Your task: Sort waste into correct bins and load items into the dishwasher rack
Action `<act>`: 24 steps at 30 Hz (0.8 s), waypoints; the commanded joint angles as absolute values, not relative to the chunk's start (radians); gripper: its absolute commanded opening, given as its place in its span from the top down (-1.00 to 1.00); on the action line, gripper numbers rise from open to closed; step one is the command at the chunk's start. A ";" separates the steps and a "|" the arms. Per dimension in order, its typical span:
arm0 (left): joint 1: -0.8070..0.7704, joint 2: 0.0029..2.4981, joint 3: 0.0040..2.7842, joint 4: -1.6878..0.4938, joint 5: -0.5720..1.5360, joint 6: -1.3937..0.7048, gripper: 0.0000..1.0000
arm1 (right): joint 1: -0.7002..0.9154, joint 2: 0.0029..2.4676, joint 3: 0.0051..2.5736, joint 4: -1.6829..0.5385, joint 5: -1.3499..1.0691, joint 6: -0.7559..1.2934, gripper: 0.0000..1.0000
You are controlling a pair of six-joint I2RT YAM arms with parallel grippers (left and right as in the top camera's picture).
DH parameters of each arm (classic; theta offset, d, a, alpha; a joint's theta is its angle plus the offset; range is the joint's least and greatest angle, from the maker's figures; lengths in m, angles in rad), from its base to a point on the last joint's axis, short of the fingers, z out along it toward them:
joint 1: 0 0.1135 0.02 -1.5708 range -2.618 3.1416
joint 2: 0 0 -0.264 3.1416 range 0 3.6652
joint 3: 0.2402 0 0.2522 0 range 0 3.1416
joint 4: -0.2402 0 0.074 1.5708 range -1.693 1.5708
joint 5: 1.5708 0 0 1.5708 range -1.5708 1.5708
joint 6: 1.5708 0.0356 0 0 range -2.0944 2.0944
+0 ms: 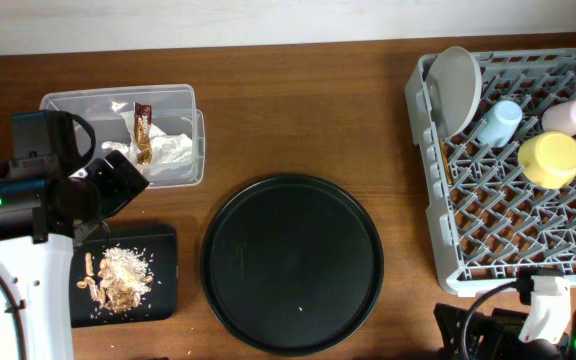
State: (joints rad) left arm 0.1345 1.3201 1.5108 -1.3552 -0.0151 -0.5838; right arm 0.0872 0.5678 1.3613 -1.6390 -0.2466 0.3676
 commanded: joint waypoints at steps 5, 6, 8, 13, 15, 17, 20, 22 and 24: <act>0.141 1.320 1.514 -1.356 -0.015 -0.571 -0.98 | 0.094 0.556 1.364 -1.639 -0.255 0.374 -0.98; 0.141 1.320 1.514 -1.356 -0.016 -0.571 -0.98 | 0.094 0.556 1.364 -1.639 -0.255 0.374 -0.97; 0.141 1.320 1.514 -1.356 -0.016 -0.571 -0.98 | 0.094 0.556 1.364 -1.639 -0.255 0.374 -0.97; 0.141 1.320 1.514 -1.356 -0.015 -0.571 -0.98 | 0.098 0.556 1.364 -1.634 -0.159 0.374 -0.97; 0.141 1.320 1.514 -1.356 -0.016 -0.571 -0.98 | 0.098 0.553 1.361 -1.618 -0.109 0.373 -0.97; 0.141 1.320 1.514 -1.356 -0.015 -0.571 -0.98 | 0.098 0.539 1.349 -1.596 -0.051 0.370 -0.97; 0.141 1.320 1.514 -1.356 -0.016 -0.571 -0.98 | 0.098 0.472 1.278 -1.481 -0.038 0.347 -0.97; 0.141 1.320 1.514 -1.356 -0.015 -0.571 -0.98 | 0.098 0.414 1.198 -1.359 -0.057 0.309 -0.97; 0.141 1.320 1.514 -1.356 -0.015 -0.571 -0.98 | 0.098 0.323 1.053 -1.177 -0.097 0.256 -0.97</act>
